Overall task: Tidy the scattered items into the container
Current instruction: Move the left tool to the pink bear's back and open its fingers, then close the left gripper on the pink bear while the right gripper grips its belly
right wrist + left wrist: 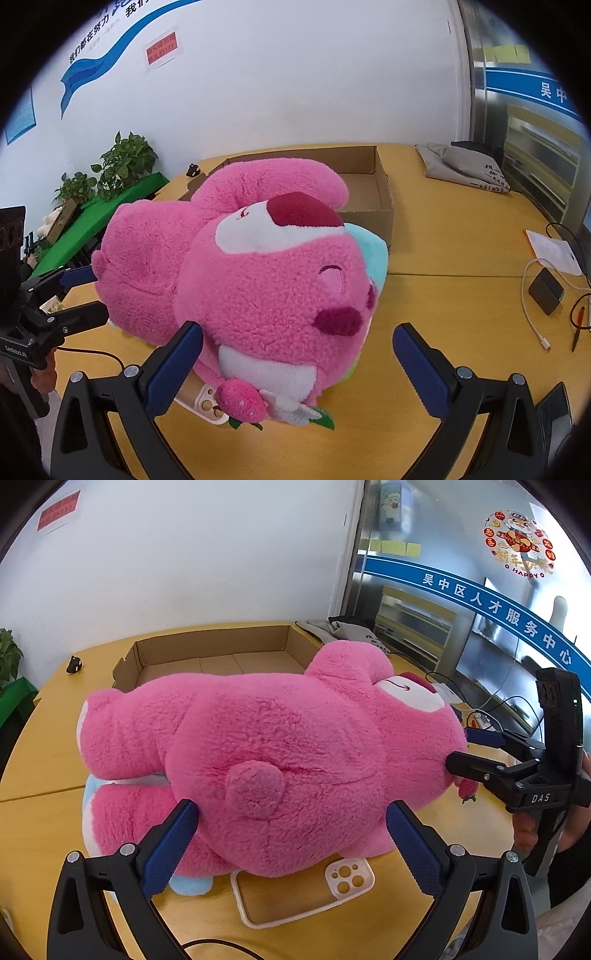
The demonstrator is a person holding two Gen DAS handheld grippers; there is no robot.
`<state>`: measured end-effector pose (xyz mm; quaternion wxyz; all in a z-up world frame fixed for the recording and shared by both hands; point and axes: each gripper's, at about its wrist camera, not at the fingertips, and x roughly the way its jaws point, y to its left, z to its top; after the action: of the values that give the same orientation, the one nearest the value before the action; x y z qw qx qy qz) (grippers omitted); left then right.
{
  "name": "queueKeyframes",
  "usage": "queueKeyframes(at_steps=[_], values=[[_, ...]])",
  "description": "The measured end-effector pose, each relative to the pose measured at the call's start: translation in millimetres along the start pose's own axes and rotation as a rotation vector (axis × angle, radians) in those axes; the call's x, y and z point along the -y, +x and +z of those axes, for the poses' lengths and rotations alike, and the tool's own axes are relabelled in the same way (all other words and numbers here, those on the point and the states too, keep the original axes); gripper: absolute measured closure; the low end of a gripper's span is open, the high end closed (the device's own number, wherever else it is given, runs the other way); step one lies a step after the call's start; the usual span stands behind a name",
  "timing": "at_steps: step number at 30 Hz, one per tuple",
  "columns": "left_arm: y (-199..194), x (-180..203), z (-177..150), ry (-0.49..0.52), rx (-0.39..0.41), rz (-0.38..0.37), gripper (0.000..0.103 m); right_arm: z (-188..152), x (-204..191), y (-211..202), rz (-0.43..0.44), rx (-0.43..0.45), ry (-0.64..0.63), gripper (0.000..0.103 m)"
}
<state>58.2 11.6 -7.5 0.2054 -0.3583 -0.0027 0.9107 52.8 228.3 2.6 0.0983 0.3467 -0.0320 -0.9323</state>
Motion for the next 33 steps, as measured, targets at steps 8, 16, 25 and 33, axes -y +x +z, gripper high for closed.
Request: queueKeyframes(at_steps=[8,16,25,33], values=[[9.1,-14.9,13.3,0.004,-0.002,-0.005,0.000,2.8,3.9,5.7,0.018,0.006,0.016,0.000],[28.9,-39.7,16.2,-0.012,-0.039,-0.078,0.000,4.2,15.4,12.0,0.059,0.017,0.027,0.000],[22.2,-40.5,9.9,0.006,-0.012,-0.148,0.000,1.9,-18.5,11.0,-0.002,0.054,-0.101,0.000],[27.0,-32.3,9.8,0.042,0.005,-0.101,0.000,0.5,-13.1,17.7,-0.006,0.041,-0.055,0.000]])
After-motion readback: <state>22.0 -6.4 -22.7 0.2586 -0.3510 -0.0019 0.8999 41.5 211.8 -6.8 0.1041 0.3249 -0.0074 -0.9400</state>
